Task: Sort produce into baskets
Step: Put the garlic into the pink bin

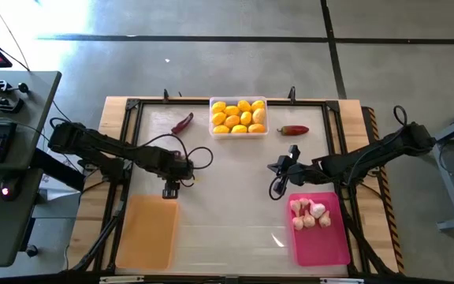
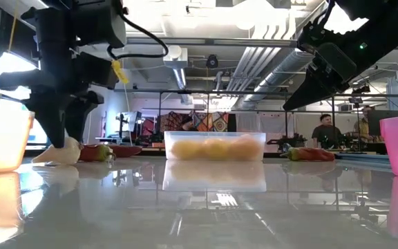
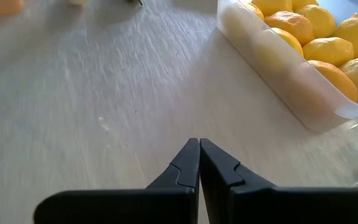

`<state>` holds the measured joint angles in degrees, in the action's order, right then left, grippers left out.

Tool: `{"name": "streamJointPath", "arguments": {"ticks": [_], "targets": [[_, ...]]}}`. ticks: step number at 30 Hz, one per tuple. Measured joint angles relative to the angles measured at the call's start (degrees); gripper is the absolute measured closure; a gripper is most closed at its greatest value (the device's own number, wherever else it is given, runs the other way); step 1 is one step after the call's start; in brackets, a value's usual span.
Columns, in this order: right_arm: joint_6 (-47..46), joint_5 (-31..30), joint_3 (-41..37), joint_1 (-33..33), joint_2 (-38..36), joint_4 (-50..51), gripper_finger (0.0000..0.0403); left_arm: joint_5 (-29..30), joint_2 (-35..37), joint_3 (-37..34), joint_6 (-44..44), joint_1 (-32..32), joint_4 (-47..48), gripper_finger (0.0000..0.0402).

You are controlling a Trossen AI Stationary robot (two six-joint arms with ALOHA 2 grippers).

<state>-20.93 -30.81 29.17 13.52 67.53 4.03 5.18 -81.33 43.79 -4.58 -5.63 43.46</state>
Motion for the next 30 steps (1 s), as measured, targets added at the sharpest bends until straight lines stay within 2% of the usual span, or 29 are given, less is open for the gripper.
{"name": "streamJointPath", "arguments": {"ticks": [7, 20, 26, 30], "targets": [[0.00, -0.02, -0.01, 0.00, 0.02, 0.95, 0.0403, 1.11, -0.01, 0.00, 1.86, 0.00, -1.68, 0.0214], [0.00, -0.02, -0.02, 0.00, 0.02, 1.03, 0.0403, 0.00, 0.05, 1.10, 5.93, 0.00, -1.56, 0.0350], [0.00, -0.02, -0.02, 0.00, 0.02, 1.05, 0.0403, 0.03, 0.01, 3.39, 7.44, -0.01, -3.28, 0.0382], [0.00, -0.03, -0.02, 0.00, 0.02, 1.05, 0.0403, -0.14, 0.01, 3.56, 6.99, -0.02, -2.83, 0.0386]]}}
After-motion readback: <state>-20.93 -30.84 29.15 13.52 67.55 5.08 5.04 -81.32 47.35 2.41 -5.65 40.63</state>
